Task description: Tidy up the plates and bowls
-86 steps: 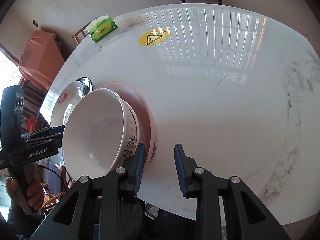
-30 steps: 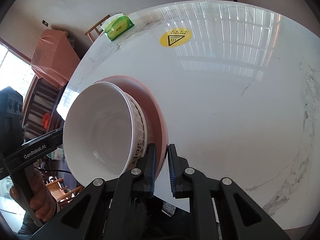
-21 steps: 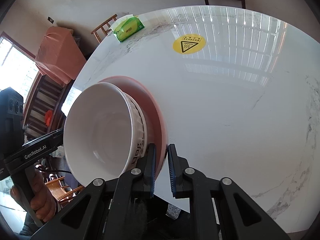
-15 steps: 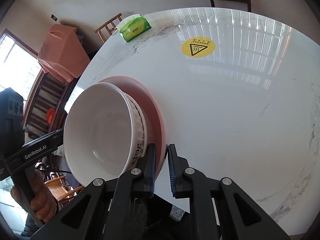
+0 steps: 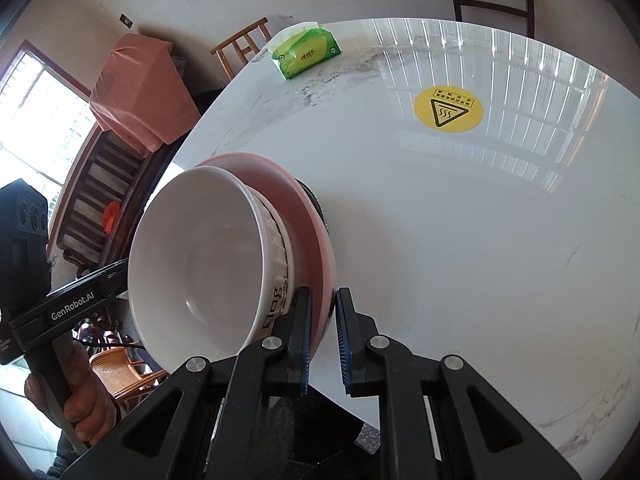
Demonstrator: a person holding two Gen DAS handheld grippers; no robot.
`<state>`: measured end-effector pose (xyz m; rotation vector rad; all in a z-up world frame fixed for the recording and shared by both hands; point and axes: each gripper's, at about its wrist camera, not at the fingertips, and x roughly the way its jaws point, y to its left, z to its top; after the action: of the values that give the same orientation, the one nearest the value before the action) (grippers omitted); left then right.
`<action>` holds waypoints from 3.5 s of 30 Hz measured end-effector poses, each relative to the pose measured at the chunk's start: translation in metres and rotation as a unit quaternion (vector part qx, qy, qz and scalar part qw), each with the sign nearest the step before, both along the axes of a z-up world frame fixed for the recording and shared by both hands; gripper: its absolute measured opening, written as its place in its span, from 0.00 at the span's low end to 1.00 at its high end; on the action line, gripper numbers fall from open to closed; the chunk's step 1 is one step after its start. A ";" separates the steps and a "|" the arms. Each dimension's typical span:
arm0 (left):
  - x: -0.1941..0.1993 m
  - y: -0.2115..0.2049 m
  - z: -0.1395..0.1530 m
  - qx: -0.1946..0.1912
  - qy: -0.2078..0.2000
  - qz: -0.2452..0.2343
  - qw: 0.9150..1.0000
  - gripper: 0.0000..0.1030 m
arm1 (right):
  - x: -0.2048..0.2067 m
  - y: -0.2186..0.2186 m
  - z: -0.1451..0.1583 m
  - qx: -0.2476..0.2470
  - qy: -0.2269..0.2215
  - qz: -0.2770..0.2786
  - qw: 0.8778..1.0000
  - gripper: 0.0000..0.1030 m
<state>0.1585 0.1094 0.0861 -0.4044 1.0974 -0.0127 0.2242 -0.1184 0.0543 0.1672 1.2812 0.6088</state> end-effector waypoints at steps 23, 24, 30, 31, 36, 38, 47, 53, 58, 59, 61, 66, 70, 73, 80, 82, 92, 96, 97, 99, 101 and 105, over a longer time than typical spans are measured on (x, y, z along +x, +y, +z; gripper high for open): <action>-0.003 0.071 -0.016 -0.015 0.009 0.049 0.999 0.06 | 0.014 0.069 -0.008 -0.002 0.009 0.035 0.999 0.14; -0.002 0.073 -0.017 -0.015 0.010 0.049 0.999 0.06 | 0.015 0.071 -0.008 -0.004 0.009 0.036 0.999 0.14; -0.001 0.080 -0.023 -0.019 0.014 0.053 0.998 0.06 | 0.017 0.077 -0.012 -0.006 0.013 0.039 0.999 0.14; 0.000 0.081 -0.024 -0.019 0.015 0.054 0.998 0.06 | 0.017 0.078 -0.013 -0.007 0.014 0.039 0.999 0.14; 0.003 0.087 -0.030 -0.024 0.020 0.056 0.998 0.06 | 0.019 0.082 -0.017 -0.010 0.018 0.041 0.999 0.14; 0.004 0.089 -0.033 -0.025 0.022 0.055 0.998 0.06 | 0.020 0.084 -0.018 -0.012 0.020 0.042 0.999 0.14; 0.006 0.094 -0.040 -0.032 0.028 0.056 0.998 0.06 | 0.022 0.086 -0.021 -0.016 0.024 0.042 0.999 0.14; 0.007 0.095 -0.044 -0.035 0.033 0.055 0.997 0.06 | 0.022 0.087 -0.024 -0.017 0.029 0.041 0.999 0.14; 0.009 0.095 -0.051 -0.039 0.037 0.055 0.997 0.06 | 0.025 0.087 -0.029 -0.018 0.035 0.039 0.998 0.14; 0.009 0.095 -0.052 -0.039 0.038 0.054 0.997 0.06 | 0.026 0.087 -0.031 -0.017 0.037 0.037 0.998 0.14; 0.009 0.096 -0.058 -0.041 0.042 0.054 0.997 0.07 | 0.026 0.087 -0.034 -0.018 0.040 0.037 0.998 0.14; 0.003 0.096 -0.061 -0.031 0.012 0.054 0.998 0.07 | 0.026 0.084 -0.037 -0.003 0.030 0.034 0.999 0.15; -0.005 0.092 -0.061 -0.001 -0.030 0.054 0.998 0.14 | 0.020 0.082 -0.036 0.009 0.002 0.030 1.000 0.15; -0.012 0.096 -0.064 0.003 -0.062 0.065 0.996 0.26 | 0.016 0.081 -0.035 0.014 -0.025 0.023 0.999 0.15; -0.034 0.107 -0.077 0.000 -0.166 0.088 0.982 0.45 | 0.006 0.072 -0.033 0.027 -0.100 -0.001 0.995 0.31; -0.042 0.104 -0.078 0.011 -0.196 0.089 0.976 0.48 | 0.003 0.067 -0.031 0.033 -0.127 -0.014 0.991 0.41; -0.071 0.090 -0.087 0.085 -0.292 0.122 0.945 0.61 | -0.061 0.052 -0.011 0.057 -0.293 -0.061 0.952 0.62; -0.091 0.084 -0.090 0.112 -0.350 0.150 0.918 0.61 | -0.093 0.051 -0.013 0.062 -0.346 -0.078 0.933 0.74; -0.094 0.083 -0.089 0.113 -0.369 0.144 0.911 0.61 | -0.097 0.053 -0.016 0.060 -0.356 -0.079 0.929 0.84; -0.100 0.081 -0.083 0.110 -0.406 0.125 0.898 0.61 | -0.102 0.056 -0.020 0.056 -0.363 -0.070 0.927 0.86; -0.112 0.079 -0.074 0.111 -0.432 0.122 0.887 0.65 | -0.104 0.059 -0.021 0.051 -0.363 -0.065 0.928 0.86; -0.136 0.072 -0.063 0.098 -0.455 0.120 0.877 0.75 | -0.119 0.052 -0.015 0.055 -0.394 -0.071 0.915 0.86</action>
<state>0.0223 0.1812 0.0234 -0.2919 0.1055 0.1185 0.1048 -0.0661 0.0393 0.0882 0.4461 0.5405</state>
